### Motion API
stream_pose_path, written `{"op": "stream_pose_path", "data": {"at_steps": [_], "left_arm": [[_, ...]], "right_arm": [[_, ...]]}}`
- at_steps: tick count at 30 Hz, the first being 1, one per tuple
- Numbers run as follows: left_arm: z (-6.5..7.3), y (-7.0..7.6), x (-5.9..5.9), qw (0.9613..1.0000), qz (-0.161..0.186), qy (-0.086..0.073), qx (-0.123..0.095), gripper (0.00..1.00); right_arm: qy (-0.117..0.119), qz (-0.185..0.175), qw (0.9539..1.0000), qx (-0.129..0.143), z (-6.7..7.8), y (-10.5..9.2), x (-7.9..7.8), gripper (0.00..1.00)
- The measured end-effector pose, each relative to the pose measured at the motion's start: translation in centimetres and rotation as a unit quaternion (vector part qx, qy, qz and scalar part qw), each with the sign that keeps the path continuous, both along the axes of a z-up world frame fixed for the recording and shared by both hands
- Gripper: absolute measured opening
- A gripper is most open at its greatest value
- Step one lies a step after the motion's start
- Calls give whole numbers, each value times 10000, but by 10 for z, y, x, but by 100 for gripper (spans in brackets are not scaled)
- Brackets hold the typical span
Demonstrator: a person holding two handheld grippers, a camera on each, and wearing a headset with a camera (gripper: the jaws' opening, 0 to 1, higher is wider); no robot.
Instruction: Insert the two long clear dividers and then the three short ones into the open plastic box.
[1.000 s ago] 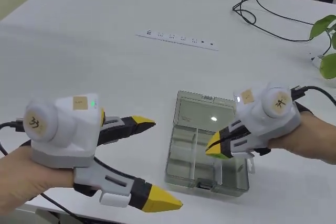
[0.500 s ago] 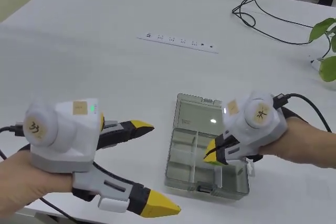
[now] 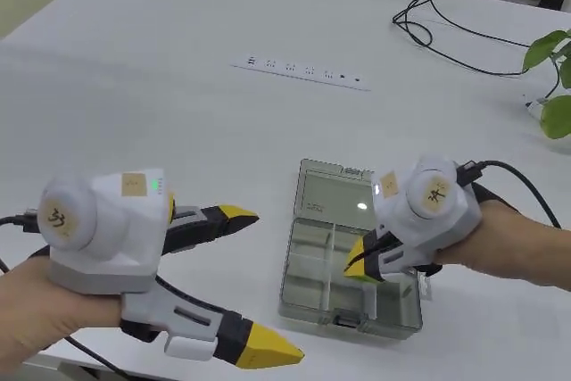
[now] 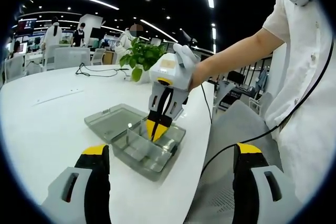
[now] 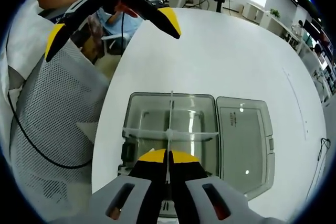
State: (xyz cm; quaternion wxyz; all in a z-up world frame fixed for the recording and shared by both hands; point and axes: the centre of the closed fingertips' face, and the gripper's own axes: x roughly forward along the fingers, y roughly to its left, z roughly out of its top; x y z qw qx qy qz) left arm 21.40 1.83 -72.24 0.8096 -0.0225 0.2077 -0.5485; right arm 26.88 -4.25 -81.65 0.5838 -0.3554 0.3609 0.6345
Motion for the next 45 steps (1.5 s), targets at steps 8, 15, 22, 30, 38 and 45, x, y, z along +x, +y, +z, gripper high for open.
{"op": "stream_pose_path", "data": {"at_steps": [8, 15, 22, 30, 38, 45], "left_arm": [[-3, 3, 0, 10000, 24, 5, 53, 100], [-8, 4, -2, 9999, 15, 23, 162, 100], [-10, 7, -2, 9997, 39, 31, 230, 100], [-10, 11, -2, 9996, 142, 50, 252, 100], [-9, 11, -3, 9995, 172, 58, 248, 100], [-8, 10, -3, 9995, 165, 64, 247, 100]], "right_arm": [[-3, -251, 9994, 227, 15, -1, 5, 8], [-18, -534, 9970, 559, 36, -5, 9, 13], [-20, -851, 9927, 849, 55, -15, 13, 18], [-81, -1078, 9890, 1010, 70, -33, 15, 24], [-128, -1230, 9877, 956, 78, -57, 9, 28], [-152, -1397, 9869, 791, 78, -89, 6, 32]]}}
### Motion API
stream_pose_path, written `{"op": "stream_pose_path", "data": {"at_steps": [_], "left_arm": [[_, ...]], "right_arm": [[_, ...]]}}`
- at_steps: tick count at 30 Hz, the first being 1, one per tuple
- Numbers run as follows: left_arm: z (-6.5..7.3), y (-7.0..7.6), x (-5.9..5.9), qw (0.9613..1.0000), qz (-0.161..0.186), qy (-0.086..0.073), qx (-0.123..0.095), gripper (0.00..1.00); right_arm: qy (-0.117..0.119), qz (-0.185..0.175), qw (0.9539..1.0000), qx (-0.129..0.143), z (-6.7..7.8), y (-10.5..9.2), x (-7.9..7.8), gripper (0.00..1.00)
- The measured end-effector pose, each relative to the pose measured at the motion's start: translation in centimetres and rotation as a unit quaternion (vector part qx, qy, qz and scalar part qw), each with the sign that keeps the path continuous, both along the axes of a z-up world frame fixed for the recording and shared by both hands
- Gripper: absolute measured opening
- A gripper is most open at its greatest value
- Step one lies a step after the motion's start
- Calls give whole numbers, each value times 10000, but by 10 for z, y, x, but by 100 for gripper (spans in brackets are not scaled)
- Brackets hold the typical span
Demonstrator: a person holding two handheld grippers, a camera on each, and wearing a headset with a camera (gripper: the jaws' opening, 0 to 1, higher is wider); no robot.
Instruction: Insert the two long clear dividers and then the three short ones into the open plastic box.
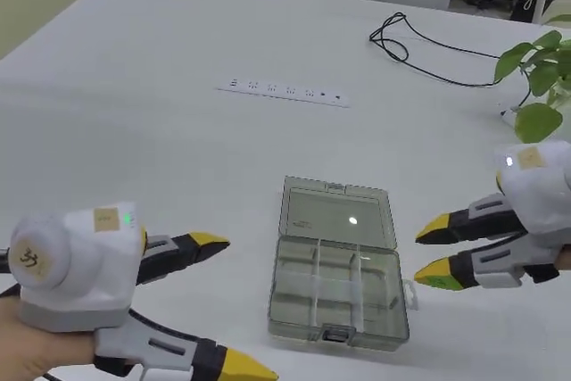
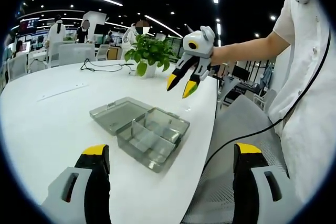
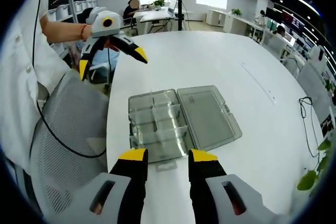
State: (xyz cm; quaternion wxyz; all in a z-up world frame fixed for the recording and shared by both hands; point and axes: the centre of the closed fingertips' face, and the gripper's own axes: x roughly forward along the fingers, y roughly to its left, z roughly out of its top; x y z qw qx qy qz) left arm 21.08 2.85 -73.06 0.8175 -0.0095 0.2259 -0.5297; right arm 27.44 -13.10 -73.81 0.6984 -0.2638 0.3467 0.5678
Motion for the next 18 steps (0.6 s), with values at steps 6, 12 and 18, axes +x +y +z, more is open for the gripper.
{"op": "stream_pose_path", "data": {"at_steps": [6, 12, 18], "left_arm": [[0, -1, 0, 10000, -8, 3, 4, 100], [0, 0, 1, 10000, -5, 8, 2, 100], [-1, 0, 2, 10000, 3, 13, 4, 100]], "right_arm": [[4, -94, 9999, -134, -1, -25, -1, 36], [74, -135, 9993, -342, -11, -50, -4, 43], [166, -196, 9981, -558, -25, -74, -5, 52]]}}
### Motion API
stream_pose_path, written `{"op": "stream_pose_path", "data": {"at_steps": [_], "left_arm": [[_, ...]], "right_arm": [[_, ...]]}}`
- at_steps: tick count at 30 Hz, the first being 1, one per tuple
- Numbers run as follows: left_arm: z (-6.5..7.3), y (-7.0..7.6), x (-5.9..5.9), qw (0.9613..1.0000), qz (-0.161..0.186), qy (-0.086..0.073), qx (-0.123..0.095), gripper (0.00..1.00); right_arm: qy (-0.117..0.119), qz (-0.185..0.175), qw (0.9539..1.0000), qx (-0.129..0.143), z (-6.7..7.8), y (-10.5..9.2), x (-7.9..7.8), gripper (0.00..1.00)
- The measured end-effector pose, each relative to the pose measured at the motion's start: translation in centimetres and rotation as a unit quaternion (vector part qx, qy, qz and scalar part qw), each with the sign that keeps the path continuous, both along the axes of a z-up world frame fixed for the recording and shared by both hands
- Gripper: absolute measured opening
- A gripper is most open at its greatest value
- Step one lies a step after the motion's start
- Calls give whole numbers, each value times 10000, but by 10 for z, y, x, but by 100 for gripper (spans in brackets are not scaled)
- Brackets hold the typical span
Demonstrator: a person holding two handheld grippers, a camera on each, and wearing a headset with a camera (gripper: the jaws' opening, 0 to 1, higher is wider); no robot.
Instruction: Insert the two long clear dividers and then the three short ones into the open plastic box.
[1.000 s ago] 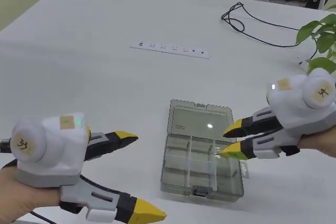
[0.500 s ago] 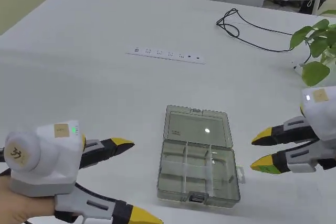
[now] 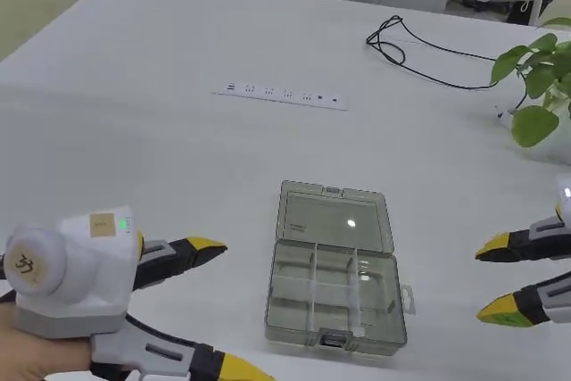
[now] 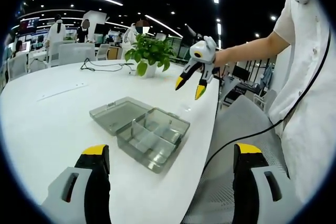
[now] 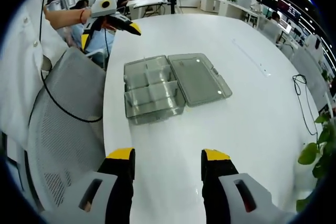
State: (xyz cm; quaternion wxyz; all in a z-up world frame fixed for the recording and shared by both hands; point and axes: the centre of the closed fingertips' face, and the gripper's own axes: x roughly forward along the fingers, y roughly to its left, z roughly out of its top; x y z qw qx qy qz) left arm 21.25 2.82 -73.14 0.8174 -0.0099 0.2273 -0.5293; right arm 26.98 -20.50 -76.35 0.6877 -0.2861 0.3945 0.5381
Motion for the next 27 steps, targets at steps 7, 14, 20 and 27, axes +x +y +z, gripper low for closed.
{"op": "stream_pose_path", "data": {"at_steps": [7, 14, 20, 27], "left_arm": [[0, 1, 0, 10000, 31, 16, -7, 100], [-1, 2, 0, 10000, 47, 43, 4, 100], [-1, 3, 1, 10000, 67, 55, 6, 100], [-2, 2, 1, 9999, 70, 77, 7, 100]], "right_arm": [[98, 88, 9995, -304, -16, -24, -4, 62], [223, 188, 9974, -661, -37, -50, -6, 69], [289, 340, 9942, -978, -52, -67, -9, 72], [208, 547, 9898, -1295, -68, -80, -8, 71]]}}
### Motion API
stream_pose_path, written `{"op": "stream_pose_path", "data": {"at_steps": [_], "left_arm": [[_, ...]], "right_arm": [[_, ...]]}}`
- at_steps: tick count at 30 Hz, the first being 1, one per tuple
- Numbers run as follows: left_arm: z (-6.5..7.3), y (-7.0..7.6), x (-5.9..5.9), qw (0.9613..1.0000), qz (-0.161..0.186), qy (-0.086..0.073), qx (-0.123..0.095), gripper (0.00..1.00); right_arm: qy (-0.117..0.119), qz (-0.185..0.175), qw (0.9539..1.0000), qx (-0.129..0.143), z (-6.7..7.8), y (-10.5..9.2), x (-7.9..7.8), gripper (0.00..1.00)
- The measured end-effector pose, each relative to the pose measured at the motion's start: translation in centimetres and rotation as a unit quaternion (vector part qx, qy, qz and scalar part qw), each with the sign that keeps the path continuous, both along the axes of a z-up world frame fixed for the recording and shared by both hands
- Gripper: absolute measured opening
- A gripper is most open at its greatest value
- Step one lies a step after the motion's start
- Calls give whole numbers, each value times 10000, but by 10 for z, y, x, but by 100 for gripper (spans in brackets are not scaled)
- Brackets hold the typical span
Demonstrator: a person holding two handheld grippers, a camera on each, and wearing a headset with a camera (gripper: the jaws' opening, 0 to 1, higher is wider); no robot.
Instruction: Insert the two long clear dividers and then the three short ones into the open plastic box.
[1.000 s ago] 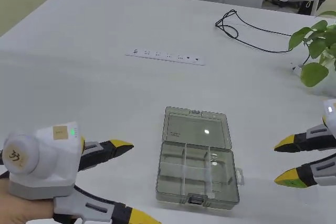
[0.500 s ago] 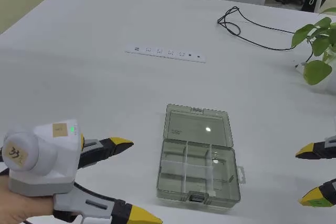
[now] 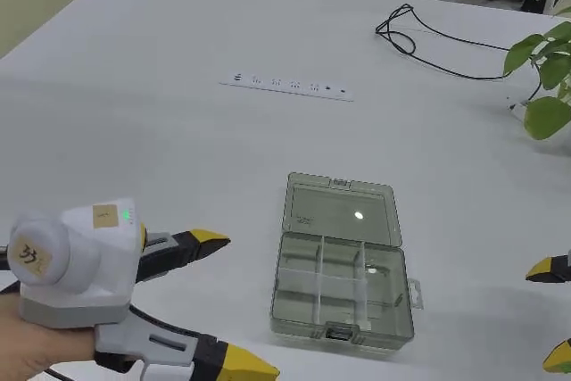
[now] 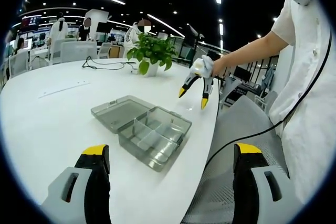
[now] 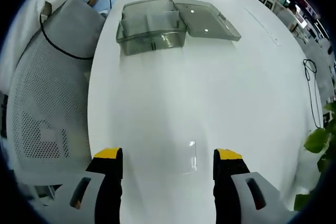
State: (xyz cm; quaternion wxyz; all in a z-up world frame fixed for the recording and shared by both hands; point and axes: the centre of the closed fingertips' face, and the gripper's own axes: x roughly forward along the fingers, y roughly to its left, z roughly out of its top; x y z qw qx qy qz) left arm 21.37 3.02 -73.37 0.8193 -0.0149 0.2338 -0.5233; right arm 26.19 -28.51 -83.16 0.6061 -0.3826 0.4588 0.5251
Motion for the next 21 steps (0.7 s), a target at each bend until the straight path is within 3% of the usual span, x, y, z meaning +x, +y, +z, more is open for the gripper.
{"op": "stream_pose_path", "data": {"at_steps": [8, 21], "left_arm": [[0, 0, 1, 10000, 3, 7, 12, 100], [-1, 0, 1, 10000, 12, 32, -3, 100]], "right_arm": [[21, 254, 9994, -223, -13, -5, -2, 66], [-59, 362, 9984, -432, -18, -12, 2, 55]]}}
